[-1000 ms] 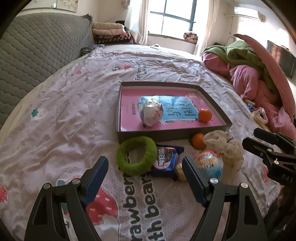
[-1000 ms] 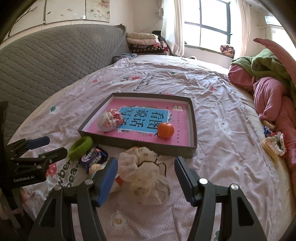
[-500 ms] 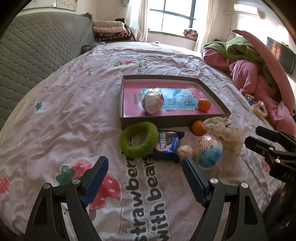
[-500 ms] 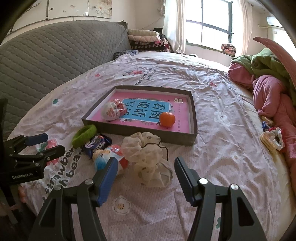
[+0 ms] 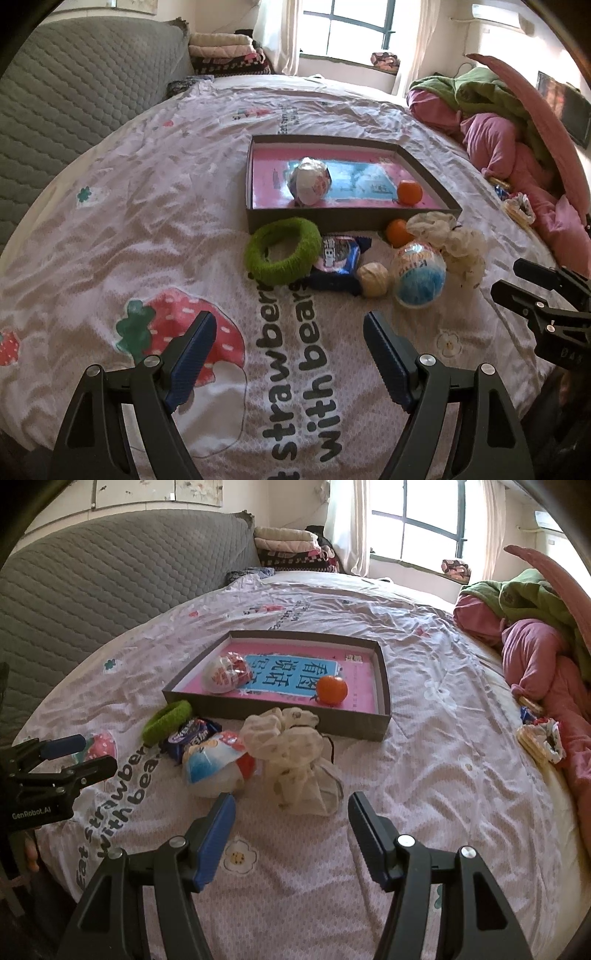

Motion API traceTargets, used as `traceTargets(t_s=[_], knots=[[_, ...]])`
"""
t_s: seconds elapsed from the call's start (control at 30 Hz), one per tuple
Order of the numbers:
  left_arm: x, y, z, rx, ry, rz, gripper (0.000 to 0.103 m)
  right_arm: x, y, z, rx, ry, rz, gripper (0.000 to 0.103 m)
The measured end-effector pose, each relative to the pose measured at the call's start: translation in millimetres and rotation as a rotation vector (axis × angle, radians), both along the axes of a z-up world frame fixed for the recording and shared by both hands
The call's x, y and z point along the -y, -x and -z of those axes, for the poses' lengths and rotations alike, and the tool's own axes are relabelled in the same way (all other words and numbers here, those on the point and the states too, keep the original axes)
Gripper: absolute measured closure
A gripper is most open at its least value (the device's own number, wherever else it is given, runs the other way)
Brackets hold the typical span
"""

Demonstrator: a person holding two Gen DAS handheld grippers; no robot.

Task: Organize objects
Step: 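Move the left tool toward the green fuzzy ring while the right tool approaches the cream cloth bag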

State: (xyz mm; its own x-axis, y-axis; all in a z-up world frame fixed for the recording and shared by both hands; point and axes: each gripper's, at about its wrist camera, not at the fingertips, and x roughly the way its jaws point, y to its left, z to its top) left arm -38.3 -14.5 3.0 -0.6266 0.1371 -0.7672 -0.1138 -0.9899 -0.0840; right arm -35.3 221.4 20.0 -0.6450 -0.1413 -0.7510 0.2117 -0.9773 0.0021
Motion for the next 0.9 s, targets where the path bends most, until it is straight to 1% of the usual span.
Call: traceTargets(t_s=[0.2,0.53,0.7,0.77,0.9], knots=[[-4,-6,9,0.025,0.0,-0.006,0.02,2,-3,7,0.022,-0.006,-0.004,0.04],[-13,-14,22,0.07,-0.01,0.014,0.02,7,-7,14,0.047,-0.007,-0.021,0.04],[-16,-17,25,0.077,-0.005,0.022,0.02,7,-8,17,0.056,-0.004,-0.021,0.04],[-15,-16,26,0.074,0.001,0.014,0.02,8,-6,19,0.062,-0.004,-0.018,0.04],[-8,-8,27,0.069,-0.008,-0.011,0.02,8,-3,22,0.065,-0.006,-0.016,0.04]])
